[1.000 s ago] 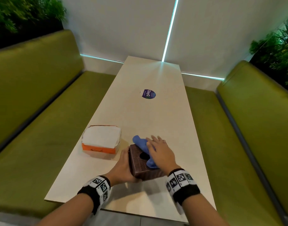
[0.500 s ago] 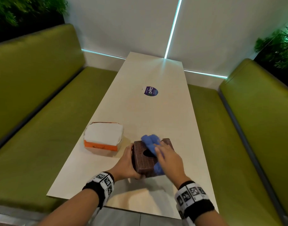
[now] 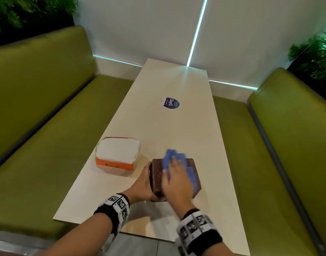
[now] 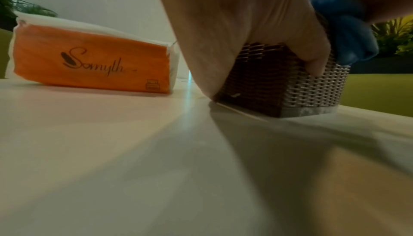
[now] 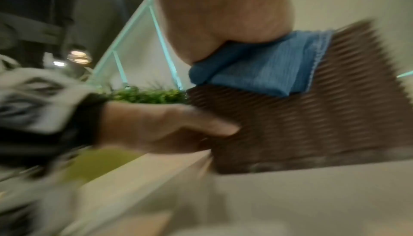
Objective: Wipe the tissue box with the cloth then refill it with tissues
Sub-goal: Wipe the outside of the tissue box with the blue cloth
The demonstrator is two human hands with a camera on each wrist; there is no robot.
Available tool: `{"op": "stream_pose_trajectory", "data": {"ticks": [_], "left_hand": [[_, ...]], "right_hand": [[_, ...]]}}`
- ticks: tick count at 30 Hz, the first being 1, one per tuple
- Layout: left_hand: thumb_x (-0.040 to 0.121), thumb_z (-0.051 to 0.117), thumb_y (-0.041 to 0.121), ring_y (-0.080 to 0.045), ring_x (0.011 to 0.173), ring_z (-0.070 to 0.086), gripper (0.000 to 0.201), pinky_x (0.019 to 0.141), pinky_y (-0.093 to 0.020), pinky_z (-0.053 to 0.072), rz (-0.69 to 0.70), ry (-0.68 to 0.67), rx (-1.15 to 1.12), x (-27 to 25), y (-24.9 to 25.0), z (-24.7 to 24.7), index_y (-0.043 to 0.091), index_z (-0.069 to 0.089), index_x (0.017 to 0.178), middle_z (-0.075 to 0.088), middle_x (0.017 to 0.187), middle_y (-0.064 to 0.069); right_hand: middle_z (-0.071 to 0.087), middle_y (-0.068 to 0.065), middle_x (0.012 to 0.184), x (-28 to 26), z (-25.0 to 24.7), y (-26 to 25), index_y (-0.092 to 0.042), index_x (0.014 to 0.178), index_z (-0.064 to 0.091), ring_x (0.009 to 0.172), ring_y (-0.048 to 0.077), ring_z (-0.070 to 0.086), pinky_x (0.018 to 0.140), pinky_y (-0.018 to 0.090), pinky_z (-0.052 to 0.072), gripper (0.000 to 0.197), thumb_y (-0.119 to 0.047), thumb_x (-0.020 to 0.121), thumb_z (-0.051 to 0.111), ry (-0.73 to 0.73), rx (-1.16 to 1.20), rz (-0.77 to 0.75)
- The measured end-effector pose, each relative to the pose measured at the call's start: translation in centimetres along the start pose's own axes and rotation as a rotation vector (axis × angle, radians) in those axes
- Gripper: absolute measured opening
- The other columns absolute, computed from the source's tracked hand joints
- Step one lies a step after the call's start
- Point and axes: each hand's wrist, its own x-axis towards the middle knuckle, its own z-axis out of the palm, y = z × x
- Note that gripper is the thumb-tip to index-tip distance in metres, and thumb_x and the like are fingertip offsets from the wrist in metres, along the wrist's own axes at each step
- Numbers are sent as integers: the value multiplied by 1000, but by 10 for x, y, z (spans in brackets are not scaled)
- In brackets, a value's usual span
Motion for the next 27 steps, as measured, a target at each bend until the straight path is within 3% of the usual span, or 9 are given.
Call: {"op": "stream_pose_trajectory", "data": {"ticks": [2,4,6,9,12,16,19,23,27], "left_hand": [[87,56,35,-19,140,34,77,113,-20,26,-19,63,12,-4,-6,0,-4,23,146,30,152,-13],[97,49,4,-27,137,36,47,111,-21,25,-41,90,46,-5,-9,-1,-7,31,139,33,147,-20],[84,70,-2,-22,128,41,68,110,-19,27,35,90,83,-1,-6,-1,-3,28,137,38,139,-17],[52,93,23,-2,124,45,113,102,-16,39,115,94,35,3,3,-2,23,20,138,38,136,6],[43,95,30,-2,127,46,117,101,-20,44,108,105,-20,3,-2,-2,43,18,131,40,136,3],[41,94,33,-8,129,45,124,106,-29,43,80,90,2,5,-3,-1,33,14,136,38,140,-2],[43,92,38,-17,132,43,126,110,-36,40,80,104,14,6,-6,-1,31,11,140,35,143,-5],[72,80,31,-27,139,37,99,112,-24,29,90,151,57,6,-2,-2,5,20,147,34,148,-16],[40,93,36,-18,128,46,130,108,-36,44,70,124,33,6,-6,-1,26,12,141,36,139,-8]], "right_hand": [[51,1,145,-14,15,-27,-15,137,54,138,19,43,115,38,33,53,-39,95,32,-48,39,-233],[46,-1,149,-10,14,-34,-16,140,50,143,16,34,122,33,16,50,-37,99,31,-151,13,-371],[40,-6,153,12,3,-26,-17,143,45,146,12,25,121,30,9,46,-34,103,31,-202,41,-342],[42,-8,151,38,-11,-7,-20,140,48,140,13,35,117,34,25,41,-31,104,32,-172,121,-195],[46,-5,147,48,-22,25,-21,136,51,133,18,44,107,32,37,38,-32,103,34,-75,162,-28],[42,-1,152,43,-28,39,-15,144,42,136,20,43,107,31,36,45,-34,103,36,60,184,279],[32,0,157,17,-5,-2,-18,149,35,144,25,30,117,38,26,61,-49,97,22,21,-29,87],[37,-5,155,14,3,-14,-22,145,43,145,17,28,120,34,14,55,-44,97,27,-125,34,-273],[51,0,143,48,-15,45,-20,133,54,132,21,46,108,35,35,39,-30,101,35,-55,96,-97]]}}
